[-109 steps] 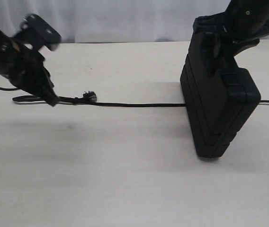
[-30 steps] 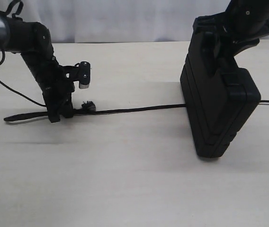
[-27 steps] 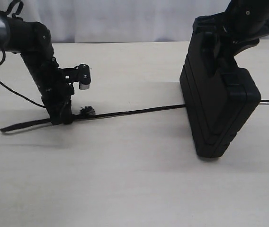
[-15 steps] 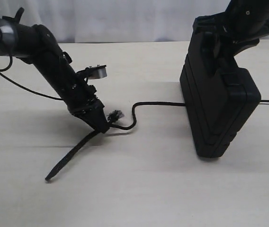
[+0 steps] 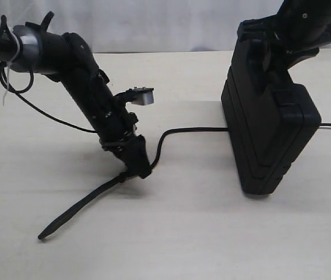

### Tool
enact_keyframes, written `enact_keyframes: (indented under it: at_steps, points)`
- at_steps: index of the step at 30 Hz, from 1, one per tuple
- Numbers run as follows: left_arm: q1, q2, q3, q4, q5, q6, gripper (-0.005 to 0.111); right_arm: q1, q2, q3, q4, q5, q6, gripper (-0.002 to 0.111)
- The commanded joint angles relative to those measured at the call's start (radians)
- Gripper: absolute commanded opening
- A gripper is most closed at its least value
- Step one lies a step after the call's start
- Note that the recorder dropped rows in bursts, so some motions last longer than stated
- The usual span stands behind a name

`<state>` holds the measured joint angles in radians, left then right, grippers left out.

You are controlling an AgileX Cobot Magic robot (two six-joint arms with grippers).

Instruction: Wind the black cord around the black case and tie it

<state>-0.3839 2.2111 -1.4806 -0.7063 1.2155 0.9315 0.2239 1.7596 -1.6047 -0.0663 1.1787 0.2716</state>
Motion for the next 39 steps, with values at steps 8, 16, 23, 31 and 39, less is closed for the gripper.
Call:
enact_keyframes:
  at_steps: [8,16,23,31,39]
  points:
    - [-0.025,-0.062,0.011,0.342,0.006,-0.074,0.053,-0.001,-0.003,-0.006,-0.001,-0.005,-0.008,0.004]
    - [-0.154,-0.062,0.025,0.363,-0.061,-0.009,0.06,-0.001,-0.003,-0.006,-0.001,-0.005,-0.008,0.004]
    - [-0.234,-0.057,0.025,0.526,-0.301,-0.097,0.068,-0.001,-0.003,-0.006,-0.001,-0.005,-0.008,0.004]
    - [-0.239,-0.006,0.025,0.509,-0.276,-0.18,0.047,-0.001,-0.003,-0.006,-0.001,-0.005,-0.008,0.004]
    - [-0.22,0.013,0.025,0.508,-0.388,-0.451,0.0,-0.001,-0.003,-0.006,-0.001,-0.005,-0.008,0.004]
